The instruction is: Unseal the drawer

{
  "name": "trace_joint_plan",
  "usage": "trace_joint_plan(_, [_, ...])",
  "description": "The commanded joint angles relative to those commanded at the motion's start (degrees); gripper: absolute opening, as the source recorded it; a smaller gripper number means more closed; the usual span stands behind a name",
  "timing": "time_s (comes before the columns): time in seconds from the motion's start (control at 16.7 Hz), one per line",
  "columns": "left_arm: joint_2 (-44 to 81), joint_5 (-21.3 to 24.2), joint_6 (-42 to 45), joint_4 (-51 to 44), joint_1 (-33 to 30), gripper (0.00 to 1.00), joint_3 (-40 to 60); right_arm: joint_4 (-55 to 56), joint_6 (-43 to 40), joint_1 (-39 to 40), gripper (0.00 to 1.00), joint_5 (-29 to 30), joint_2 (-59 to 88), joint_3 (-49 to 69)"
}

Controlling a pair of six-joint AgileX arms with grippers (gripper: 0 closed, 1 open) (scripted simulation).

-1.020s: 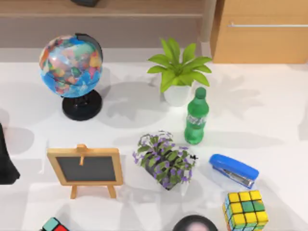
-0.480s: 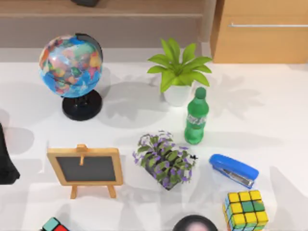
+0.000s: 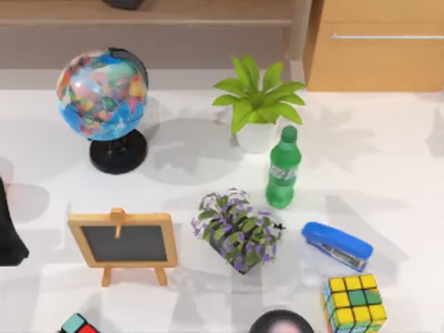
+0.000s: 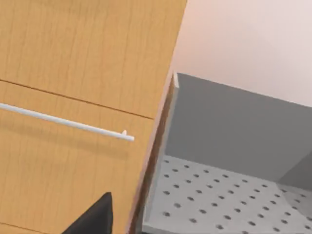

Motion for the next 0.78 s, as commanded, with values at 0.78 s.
trace_joint_plan(0.78, [0.0,0.0,0.0,0.0,0.0,1.00,0.0,37.7,-69.5,29.3,1.00,31.5,58.7,16.2])
